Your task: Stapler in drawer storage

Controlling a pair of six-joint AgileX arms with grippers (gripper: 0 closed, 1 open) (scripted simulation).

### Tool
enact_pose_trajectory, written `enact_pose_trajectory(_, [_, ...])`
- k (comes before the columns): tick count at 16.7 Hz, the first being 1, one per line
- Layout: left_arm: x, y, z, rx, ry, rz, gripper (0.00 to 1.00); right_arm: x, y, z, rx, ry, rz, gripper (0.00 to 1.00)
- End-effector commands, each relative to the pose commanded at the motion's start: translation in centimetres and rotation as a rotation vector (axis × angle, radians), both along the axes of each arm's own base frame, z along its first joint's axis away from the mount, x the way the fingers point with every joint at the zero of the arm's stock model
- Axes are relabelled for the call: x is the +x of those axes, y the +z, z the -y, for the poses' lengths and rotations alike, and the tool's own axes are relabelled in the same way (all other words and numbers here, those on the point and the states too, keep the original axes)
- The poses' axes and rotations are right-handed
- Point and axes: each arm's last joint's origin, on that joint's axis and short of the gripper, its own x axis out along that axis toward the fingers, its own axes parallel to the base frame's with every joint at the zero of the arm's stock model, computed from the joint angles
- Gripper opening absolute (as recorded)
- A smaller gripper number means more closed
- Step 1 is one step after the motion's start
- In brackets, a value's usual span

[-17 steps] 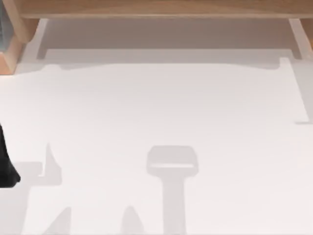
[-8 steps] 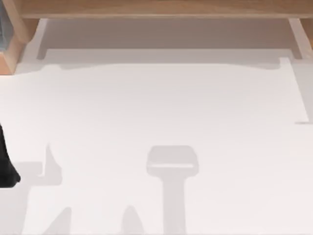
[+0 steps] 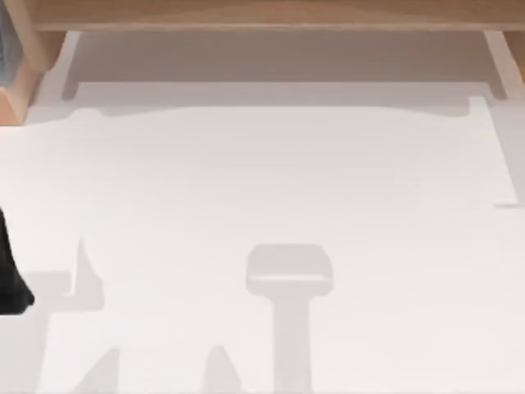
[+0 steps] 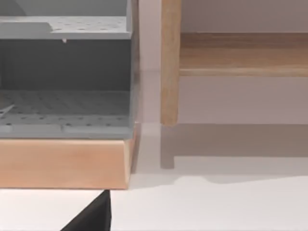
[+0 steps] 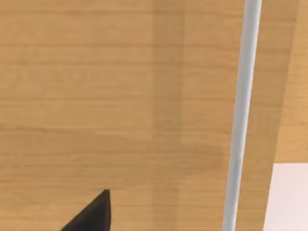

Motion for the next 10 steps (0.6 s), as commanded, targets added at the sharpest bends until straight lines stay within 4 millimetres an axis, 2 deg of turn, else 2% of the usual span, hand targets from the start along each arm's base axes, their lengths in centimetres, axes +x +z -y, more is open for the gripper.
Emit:
enact_pose_trajectory(4, [0.0,0.0,0.0,0.000,0.000,0.000,1.00,0.1,0.1,0.1,0.000,-0.004,0.001,1.00])
enact_pose_trajectory(10, [0.0,0.0,0.0,0.000,0.000,0.000,1.00,2.5,0.0,0.0,0.000,0.000,0.000,1.00])
